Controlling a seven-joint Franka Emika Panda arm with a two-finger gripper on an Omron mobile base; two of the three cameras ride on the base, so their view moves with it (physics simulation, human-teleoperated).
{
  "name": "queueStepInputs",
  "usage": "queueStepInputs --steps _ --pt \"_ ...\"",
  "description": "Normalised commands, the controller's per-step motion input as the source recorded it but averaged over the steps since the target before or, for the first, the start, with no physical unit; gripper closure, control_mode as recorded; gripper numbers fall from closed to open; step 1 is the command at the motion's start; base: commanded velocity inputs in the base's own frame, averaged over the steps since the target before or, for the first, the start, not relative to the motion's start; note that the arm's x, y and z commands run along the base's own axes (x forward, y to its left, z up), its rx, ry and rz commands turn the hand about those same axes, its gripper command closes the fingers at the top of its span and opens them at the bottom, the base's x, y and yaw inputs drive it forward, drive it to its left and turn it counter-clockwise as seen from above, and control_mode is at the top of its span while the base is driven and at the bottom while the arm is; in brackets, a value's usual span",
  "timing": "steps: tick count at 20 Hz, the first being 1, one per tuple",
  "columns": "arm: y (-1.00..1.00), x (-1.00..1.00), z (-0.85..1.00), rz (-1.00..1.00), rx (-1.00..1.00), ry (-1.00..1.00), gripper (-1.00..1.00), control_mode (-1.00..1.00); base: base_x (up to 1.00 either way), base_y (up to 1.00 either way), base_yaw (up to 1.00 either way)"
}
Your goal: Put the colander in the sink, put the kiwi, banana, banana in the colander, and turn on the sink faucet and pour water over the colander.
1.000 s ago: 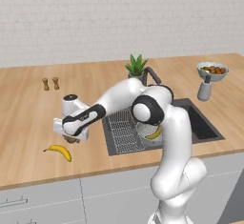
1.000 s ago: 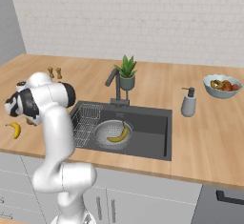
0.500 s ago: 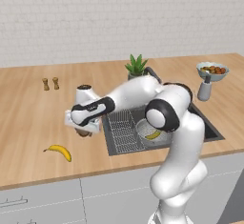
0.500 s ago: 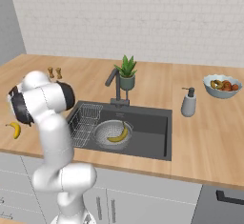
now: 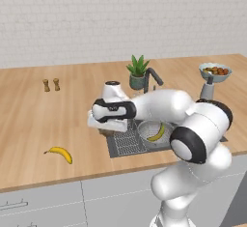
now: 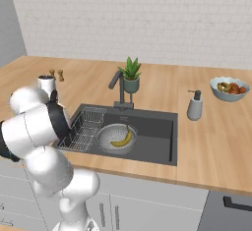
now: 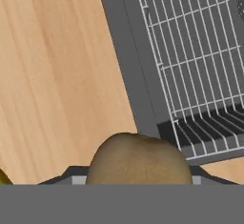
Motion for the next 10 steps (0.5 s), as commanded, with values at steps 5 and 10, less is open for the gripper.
queueStepInputs --steps 5,10 --pt "-0.94 -0.42 0.32 0.22 0.00 0.00 1.00 -1.00 0.00 0.00 0.00" --pt "-0.92 -0.26 0.27 0.24 0.00 0.00 1.00 -1.00 0.00 0.00 0.00"
